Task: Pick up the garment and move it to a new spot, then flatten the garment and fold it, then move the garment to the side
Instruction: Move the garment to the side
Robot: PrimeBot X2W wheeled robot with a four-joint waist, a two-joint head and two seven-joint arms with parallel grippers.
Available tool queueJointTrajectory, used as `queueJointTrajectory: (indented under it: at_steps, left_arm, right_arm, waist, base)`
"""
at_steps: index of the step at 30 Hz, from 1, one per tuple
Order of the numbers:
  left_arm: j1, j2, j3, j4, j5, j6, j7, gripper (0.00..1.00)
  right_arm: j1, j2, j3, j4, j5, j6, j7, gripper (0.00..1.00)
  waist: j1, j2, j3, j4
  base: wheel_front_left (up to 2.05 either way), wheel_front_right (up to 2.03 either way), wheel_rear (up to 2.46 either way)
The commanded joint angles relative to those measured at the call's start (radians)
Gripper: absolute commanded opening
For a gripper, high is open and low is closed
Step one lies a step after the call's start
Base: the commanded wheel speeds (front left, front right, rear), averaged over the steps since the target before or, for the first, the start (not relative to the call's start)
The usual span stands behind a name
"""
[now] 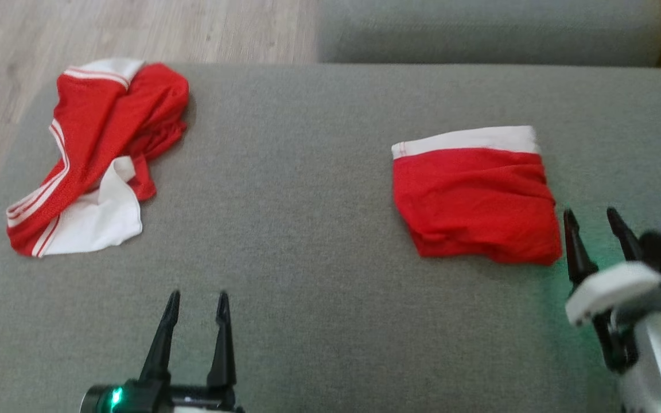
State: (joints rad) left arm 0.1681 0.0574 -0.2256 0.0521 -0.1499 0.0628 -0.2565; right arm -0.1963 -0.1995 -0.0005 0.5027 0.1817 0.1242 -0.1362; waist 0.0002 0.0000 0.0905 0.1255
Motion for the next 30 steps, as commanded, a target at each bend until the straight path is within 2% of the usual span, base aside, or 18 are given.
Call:
queueJointTrajectory:
  at_steps: [1, 3, 8, 9, 10, 14, 18, 24, 30]
  left_arm:
    - [-0.063, -0.007, 0.015, -0.027, 0.002, 0.004, -0.005, 1.00]
    - [-0.078, -0.007, 0.001, -0.022, -0.031, 0.003, -0.005, 1.00]
    - [-0.115, -0.007, -0.031, -0.013, -0.033, 0.003, -0.005, 1.00]
    - [-0.118, -0.007, -0.039, -0.007, -0.037, 0.002, -0.005, 1.00]
    - [-0.123, -0.007, -0.046, -0.002, -0.041, 0.001, -0.005, 1.00]
    - [-0.129, -0.007, -0.055, 0.004, -0.046, 0.005, -0.005, 1.00]
    - [-0.134, -0.007, -0.050, -0.019, -0.054, 0.009, -0.005, 1.00]
    - [-0.188, -0.007, -0.057, -0.074, -0.019, -0.010, -0.005, 1.00]
    - [-0.315, -0.007, -0.054, -0.075, -0.005, -0.061, -0.005, 1.00]
  right_arm:
    - [-0.094, -0.002, 0.015, 0.032, 0.044, 0.007, 0.050, 1.00]
    - [-0.146, -0.007, 0.018, 0.099, 0.066, 0.007, 0.100, 1.00]
    - [-0.232, -0.012, 0.075, 0.236, 0.136, 0.007, 0.197, 1.00]
    - [-0.240, -0.015, 0.098, 0.254, 0.155, 0.007, 0.209, 0.44]
    - [-0.243, -0.020, 0.122, 0.266, 0.174, 0.007, 0.219, 0.00]
    - [-0.246, -0.041, 0.156, 0.265, 0.244, 0.007, 0.194, 0.00]
    - [-0.261, -0.111, 0.178, 0.241, 0.275, 0.007, 0.154, 0.00]
    - [-0.316, -0.281, 0.185, 0.178, 0.276, 0.007, 0.183, 0.00]
    - [-0.354, -0.472, 0.099, 0.114, 0.269, 0.007, 0.235, 0.00]
  waist:
    - [-0.0002, 0.0000, 0.034, 0.014]
    - [-0.0002, 0.0000, 0.049, 0.024]
    - [-0.0002, 0.0000, 0.080, 0.044]
    - [-0.0002, 0.0000, 0.084, 0.049]
    - [-0.0002, 0.0000, 0.086, 0.054]
    - [-0.0002, 0.0000, 0.092, 0.053]
    - [-0.0002, 0.0000, 0.121, 0.007]
    - [-0.0002, 0.0000, 0.233, -0.105]
    - [-0.0002, 0.0000, 0.389, -0.172]
  base:
    - [0.00, 0.00, 0.00]
    - [0.00, 0.00, 0.00]
    - [0.00, 0.00, 0.00]
    - [0.00, 0.00, 0.00]
    - [0.00, 0.00, 0.00]
    - [0.00, 0.00, 0.00]
    - [0.00, 0.00, 0.00]
    - [0.00, 0.00, 0.00]
    - [0.00, 0.00, 0.00]
